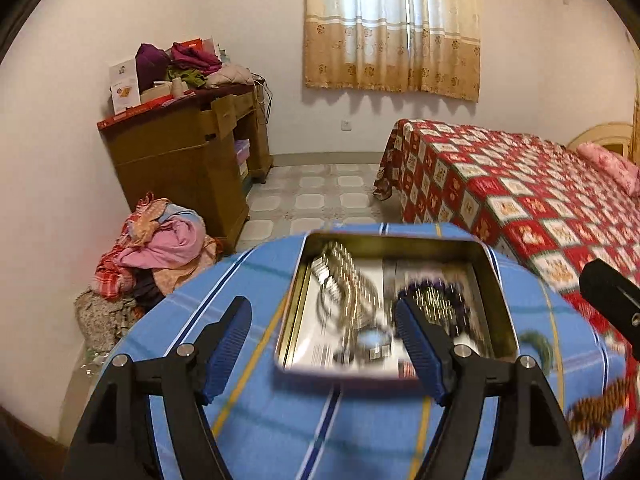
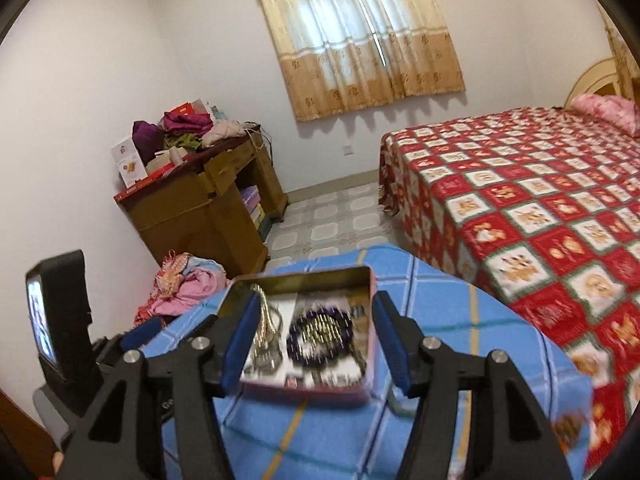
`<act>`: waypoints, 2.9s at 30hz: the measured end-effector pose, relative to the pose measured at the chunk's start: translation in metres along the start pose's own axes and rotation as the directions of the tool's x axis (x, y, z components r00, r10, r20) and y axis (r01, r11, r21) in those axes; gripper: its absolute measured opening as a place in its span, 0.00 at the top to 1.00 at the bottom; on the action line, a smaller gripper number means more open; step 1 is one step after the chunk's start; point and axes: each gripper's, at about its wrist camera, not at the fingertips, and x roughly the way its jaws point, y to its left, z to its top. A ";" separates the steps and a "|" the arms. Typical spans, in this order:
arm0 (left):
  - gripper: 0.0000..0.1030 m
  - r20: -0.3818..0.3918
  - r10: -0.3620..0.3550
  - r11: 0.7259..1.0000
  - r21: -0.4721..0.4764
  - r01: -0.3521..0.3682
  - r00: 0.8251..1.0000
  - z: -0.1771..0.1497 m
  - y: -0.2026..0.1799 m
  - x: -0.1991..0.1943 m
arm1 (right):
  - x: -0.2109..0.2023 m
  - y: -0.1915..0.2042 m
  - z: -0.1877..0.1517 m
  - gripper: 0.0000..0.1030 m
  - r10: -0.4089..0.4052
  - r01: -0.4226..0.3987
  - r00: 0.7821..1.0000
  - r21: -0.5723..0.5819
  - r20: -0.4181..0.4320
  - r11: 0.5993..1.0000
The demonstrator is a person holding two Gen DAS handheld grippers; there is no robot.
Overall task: Organize jewelry
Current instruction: 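Move the left tool to the red tassel while the right tool reaches the brown wooden bead strand, then grasp the red tassel with the left tool while the right tool grasps the wooden bead strand, then lift the red tassel with the left tool while the right tool carries the wooden beads toward the tin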
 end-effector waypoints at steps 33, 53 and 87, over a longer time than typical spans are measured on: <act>0.27 -0.080 -0.302 0.917 0.247 0.312 0.950 -0.133 -0.077 -0.096 | -0.111 -0.078 -0.131 0.62 -0.141 0.145 0.977 0.013 -0.156 0.989; 0.66 -0.310 -0.404 0.872 0.155 0.465 0.861 -0.129 -0.116 -0.046 | -0.119 -0.101 -0.128 0.62 -0.139 0.150 0.977 0.061 -0.164 0.987; 0.94 -0.010 -0.493 0.870 0.022 0.493 0.870 -0.088 -0.030 -0.110 | -0.050 -0.151 -0.070 0.50 -0.147 0.184 0.968 0.178 -0.205 0.967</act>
